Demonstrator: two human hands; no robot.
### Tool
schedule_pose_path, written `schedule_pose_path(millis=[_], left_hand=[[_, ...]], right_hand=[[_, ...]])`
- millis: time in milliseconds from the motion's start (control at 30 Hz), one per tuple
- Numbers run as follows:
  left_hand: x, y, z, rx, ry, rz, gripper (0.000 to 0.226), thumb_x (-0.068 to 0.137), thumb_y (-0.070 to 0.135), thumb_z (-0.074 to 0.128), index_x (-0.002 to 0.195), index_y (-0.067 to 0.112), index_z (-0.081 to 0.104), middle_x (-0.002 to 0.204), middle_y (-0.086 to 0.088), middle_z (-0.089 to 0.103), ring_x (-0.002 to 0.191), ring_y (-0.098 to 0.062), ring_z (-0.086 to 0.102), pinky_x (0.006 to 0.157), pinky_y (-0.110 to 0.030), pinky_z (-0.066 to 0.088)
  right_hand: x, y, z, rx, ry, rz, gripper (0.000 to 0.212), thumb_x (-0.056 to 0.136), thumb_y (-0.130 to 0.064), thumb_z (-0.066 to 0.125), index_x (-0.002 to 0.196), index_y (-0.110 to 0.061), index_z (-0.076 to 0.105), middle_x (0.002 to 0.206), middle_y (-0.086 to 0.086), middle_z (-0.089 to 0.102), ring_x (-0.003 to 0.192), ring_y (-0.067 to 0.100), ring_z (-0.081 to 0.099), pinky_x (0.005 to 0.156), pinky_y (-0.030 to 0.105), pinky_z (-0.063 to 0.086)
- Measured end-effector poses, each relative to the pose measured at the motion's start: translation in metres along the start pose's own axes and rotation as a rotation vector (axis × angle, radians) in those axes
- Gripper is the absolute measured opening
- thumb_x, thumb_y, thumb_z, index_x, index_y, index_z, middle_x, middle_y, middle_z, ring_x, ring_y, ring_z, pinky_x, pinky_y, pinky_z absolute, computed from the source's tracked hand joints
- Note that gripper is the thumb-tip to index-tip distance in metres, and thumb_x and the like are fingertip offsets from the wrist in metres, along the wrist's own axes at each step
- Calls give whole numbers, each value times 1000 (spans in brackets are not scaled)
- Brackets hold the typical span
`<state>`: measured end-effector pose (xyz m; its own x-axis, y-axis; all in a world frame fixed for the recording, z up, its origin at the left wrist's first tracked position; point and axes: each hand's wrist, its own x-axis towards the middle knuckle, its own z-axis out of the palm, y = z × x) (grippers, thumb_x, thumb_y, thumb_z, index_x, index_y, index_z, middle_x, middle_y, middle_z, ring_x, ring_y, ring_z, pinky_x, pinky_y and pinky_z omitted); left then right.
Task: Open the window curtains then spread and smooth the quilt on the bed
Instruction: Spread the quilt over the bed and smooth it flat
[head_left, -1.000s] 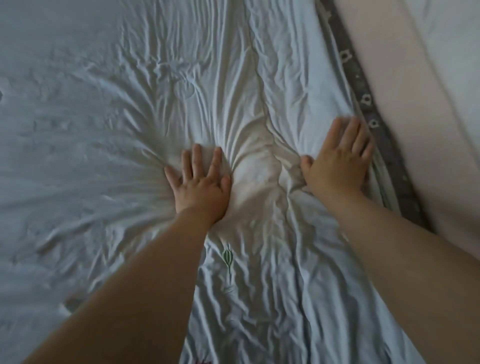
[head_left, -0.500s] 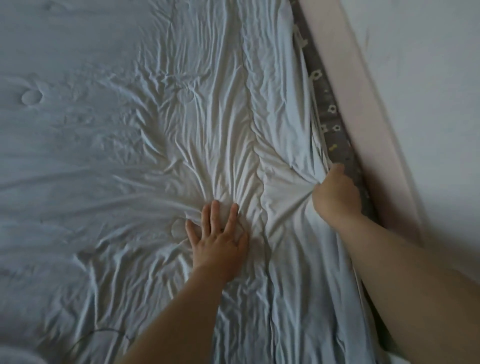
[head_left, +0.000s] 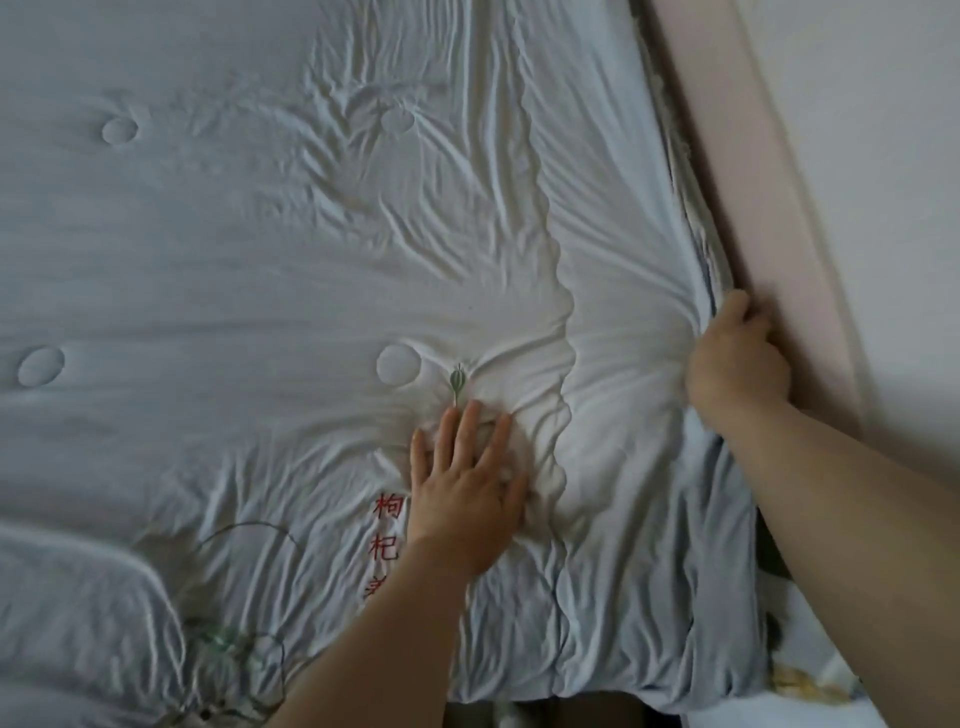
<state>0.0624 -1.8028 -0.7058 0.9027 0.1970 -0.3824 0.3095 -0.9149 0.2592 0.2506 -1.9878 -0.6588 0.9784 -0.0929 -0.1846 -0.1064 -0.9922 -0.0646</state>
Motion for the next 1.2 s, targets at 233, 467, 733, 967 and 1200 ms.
schedule_pose_path(millis=[233, 467, 733, 967, 1200], left_hand=[[-46, 6, -3, -29, 24, 19, 67, 92, 61, 23, 152, 32, 10, 161, -1, -3, 147, -22, -8, 119, -45, -5], [-109, 15, 19, 15, -16, 9, 74, 92, 60, 28, 153, 28, 1, 160, -1, -9, 147, -23, -15, 119, -48, -9], [-145, 40, 51, 6, -27, -93, 79, 93, 56, 34, 153, 25, -5, 159, 0, -17, 146, -24, -20, 118, -48, -11], [-170, 74, 62, 6, 11, -88, 81, 92, 56, 34, 151, 29, -15, 159, -1, -18, 146, -22, -19, 118, -49, -8], [-179, 95, 60, -84, 0, -118, 82, 92, 49, 38, 152, 25, -11, 159, -4, -19, 146, -25, -20, 118, -49, -8]], right_hand=[[-92, 23, 8, 32, 182, -181, 38, 86, -9, 54, 123, -11, 44, 110, 26, 46, 82, 45, 55, 70, 48, 49], [-168, 63, 11, -265, 251, -280, 18, 76, -9, 64, 92, -5, 55, 95, 22, 53, 89, 38, 51, 75, 45, 38], [-207, 68, 10, -182, -125, -190, 71, 85, -19, 55, 145, -17, 16, 117, 22, 48, 94, 36, 56, 67, 32, 29], [-217, 133, -4, -56, -69, -270, 47, 93, -5, 32, 137, -23, 32, 113, 22, 50, 97, 40, 56, 74, 40, 43], [-217, 154, -5, -303, -80, -333, 68, 94, -4, 31, 151, -20, 0, 112, 22, 57, 92, 35, 62, 70, 38, 47]])
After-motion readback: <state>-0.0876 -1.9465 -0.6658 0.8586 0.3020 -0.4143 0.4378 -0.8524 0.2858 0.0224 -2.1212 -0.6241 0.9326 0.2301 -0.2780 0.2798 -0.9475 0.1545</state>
